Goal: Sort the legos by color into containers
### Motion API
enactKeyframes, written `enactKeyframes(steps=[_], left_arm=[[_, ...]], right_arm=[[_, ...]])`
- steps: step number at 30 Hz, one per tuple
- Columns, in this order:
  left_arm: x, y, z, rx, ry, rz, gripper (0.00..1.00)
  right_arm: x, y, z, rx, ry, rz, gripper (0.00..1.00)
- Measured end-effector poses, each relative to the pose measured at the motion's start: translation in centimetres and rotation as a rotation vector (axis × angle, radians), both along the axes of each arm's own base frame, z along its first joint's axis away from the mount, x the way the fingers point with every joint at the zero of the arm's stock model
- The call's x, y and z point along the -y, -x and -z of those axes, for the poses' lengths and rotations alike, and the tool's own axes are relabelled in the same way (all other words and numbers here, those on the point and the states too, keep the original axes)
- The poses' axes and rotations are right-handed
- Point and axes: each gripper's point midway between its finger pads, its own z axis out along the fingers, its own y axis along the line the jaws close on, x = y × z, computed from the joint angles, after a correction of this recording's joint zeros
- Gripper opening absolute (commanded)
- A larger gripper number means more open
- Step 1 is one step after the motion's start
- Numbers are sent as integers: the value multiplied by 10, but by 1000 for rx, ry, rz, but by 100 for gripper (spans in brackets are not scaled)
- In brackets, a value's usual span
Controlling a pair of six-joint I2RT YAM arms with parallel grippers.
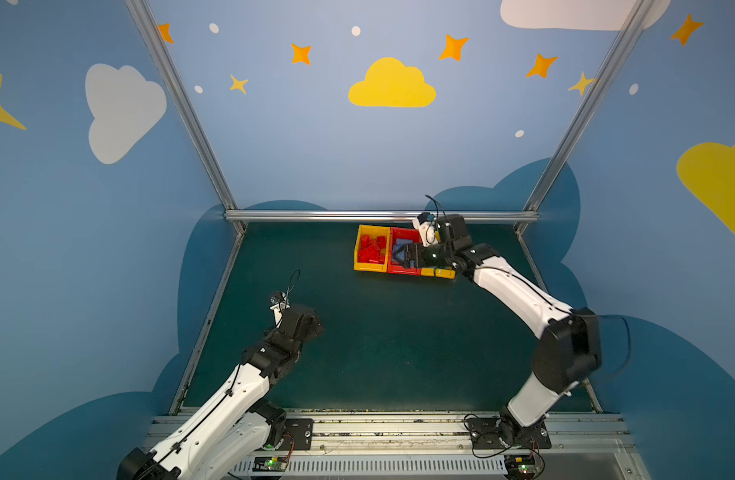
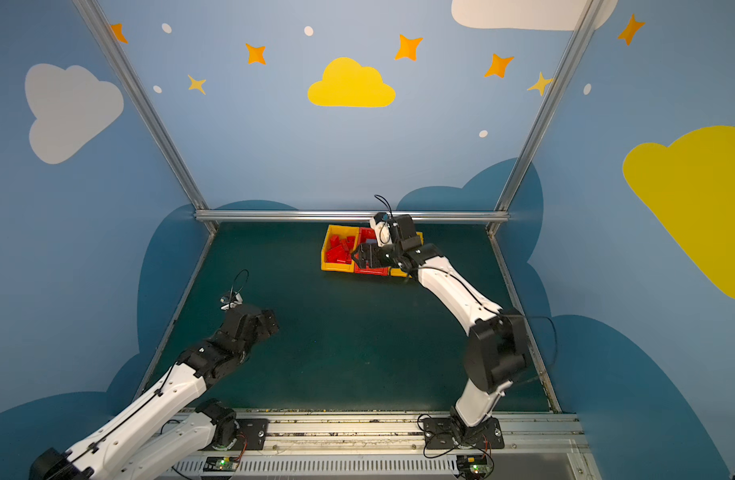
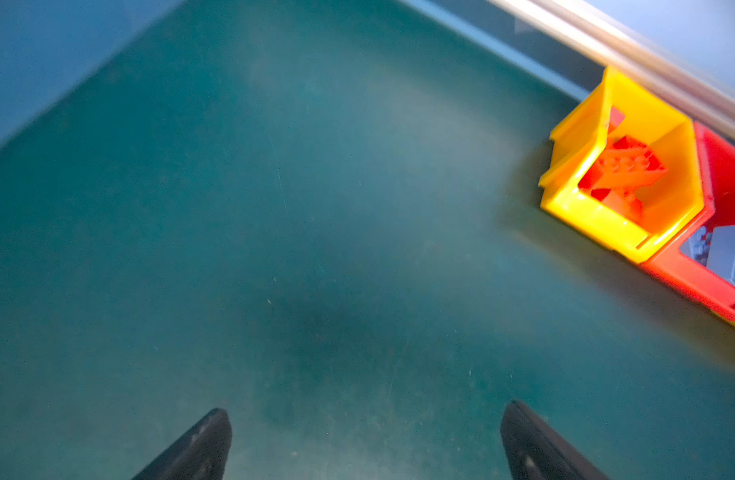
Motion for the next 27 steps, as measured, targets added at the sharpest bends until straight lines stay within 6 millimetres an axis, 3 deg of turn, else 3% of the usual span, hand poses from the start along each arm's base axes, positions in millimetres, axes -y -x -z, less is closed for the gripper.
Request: enactKeyframes(steps=[6,12,17,23,25,27], left_arm=[[-11,-8,-8,114,-124,17,100],[-22,-18,-11,216,-252,9,100],[-49,-40,-13,213,-324,-82,100],[-86,-57,20,168,-316,-177,100],[-96,-59,31,151,-307,-198,100],[-100,-63,38,148,-293,-197,100]], right_arm=[[91,77,56,45,215,149,94],[147,120,80,247,277,258,94],[184,121,92,377,328,397,94],[226,95,81,458,389,596,94],[239,84,86,459,395,654,94],[253,76,103,431,409,693,95]])
